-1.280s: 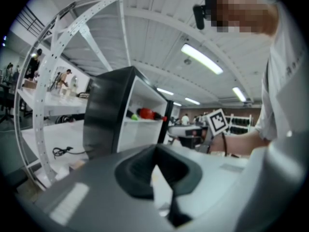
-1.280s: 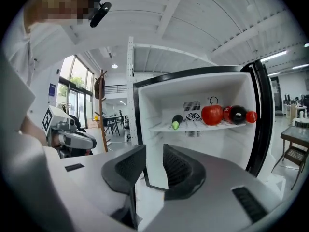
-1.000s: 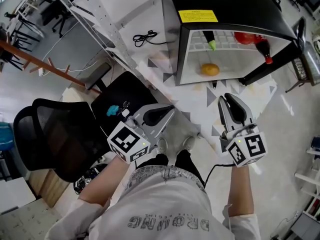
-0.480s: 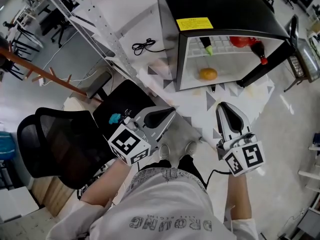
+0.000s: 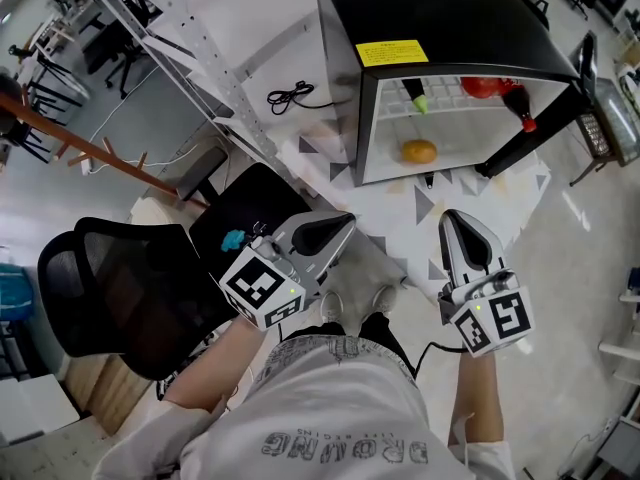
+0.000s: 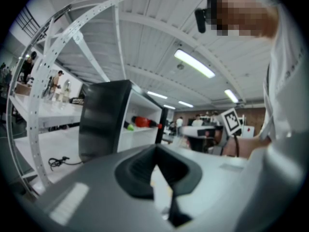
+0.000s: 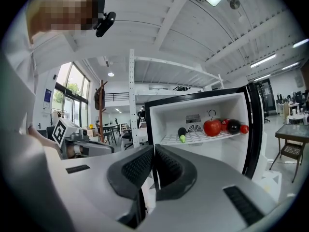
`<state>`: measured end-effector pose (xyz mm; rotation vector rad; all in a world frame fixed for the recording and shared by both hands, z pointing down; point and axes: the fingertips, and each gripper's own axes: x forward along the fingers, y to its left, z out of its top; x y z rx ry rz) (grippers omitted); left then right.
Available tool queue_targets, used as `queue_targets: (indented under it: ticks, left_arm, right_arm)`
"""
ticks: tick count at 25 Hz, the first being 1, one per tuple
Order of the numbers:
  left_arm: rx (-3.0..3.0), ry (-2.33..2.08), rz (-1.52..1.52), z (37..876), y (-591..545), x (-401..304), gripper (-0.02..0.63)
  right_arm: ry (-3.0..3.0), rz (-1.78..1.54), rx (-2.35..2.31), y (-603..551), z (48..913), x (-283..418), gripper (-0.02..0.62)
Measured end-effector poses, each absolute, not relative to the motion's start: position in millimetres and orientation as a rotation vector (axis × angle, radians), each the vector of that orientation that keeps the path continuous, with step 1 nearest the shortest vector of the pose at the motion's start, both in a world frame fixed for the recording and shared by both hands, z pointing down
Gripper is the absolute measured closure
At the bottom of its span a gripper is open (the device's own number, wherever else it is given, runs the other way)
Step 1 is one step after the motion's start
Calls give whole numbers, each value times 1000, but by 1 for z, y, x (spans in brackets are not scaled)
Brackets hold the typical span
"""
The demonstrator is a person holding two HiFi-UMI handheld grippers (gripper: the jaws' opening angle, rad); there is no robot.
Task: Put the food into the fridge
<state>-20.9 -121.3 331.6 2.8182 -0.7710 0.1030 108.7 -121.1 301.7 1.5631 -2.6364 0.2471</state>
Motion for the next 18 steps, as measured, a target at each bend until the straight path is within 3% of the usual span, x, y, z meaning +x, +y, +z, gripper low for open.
queue_targets:
  ticks: [18]
  left_arm:
    - [2815, -774, 99, 332, -127, -15, 598]
  right_arm:
    - [-2619, 282, 1553, -125, 311, 112, 592]
